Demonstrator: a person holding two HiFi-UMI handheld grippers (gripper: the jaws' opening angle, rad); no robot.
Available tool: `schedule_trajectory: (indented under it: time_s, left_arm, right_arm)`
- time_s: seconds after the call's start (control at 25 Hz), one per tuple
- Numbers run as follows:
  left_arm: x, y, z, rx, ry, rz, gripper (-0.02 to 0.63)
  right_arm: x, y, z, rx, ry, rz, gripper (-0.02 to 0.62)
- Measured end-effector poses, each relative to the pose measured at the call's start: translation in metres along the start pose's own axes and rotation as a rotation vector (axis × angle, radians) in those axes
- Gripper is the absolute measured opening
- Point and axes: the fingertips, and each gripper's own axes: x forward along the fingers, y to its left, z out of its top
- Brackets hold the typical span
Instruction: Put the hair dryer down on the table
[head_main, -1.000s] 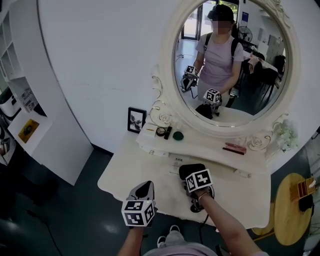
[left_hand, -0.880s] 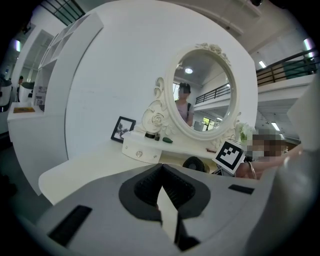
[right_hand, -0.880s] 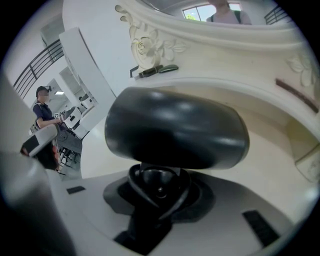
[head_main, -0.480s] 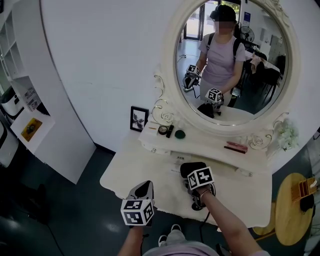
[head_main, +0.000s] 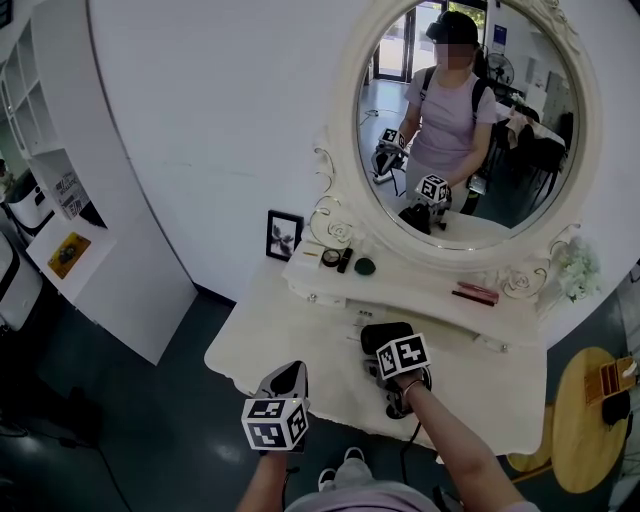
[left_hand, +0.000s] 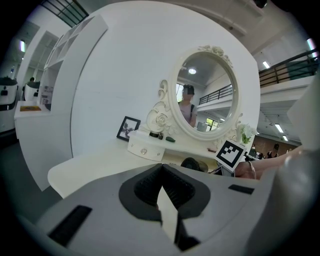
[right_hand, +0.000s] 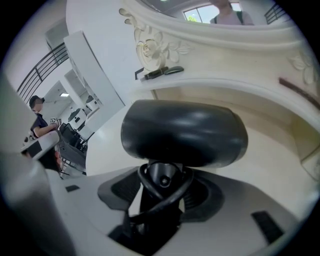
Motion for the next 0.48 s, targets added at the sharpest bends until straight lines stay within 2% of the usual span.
schedule_trajectory:
  time_s: [0.16, 0.48]
  left_arm:
    - [-0.0034, 0.0025, -0.0004, -0.006, -0.001, 0.007, 0.0]
    - [-0.004, 0.003, -0.0013, -0.005, -0.001, 0.005, 0.0]
  right_arm:
    - [-0.0007, 0.0033, -0.0008, -0.018, -0.027, -0.012, 0.267]
    - [-0.0005, 0.0029, -0.0007, -0.025, -0.047, -0.039, 0.262]
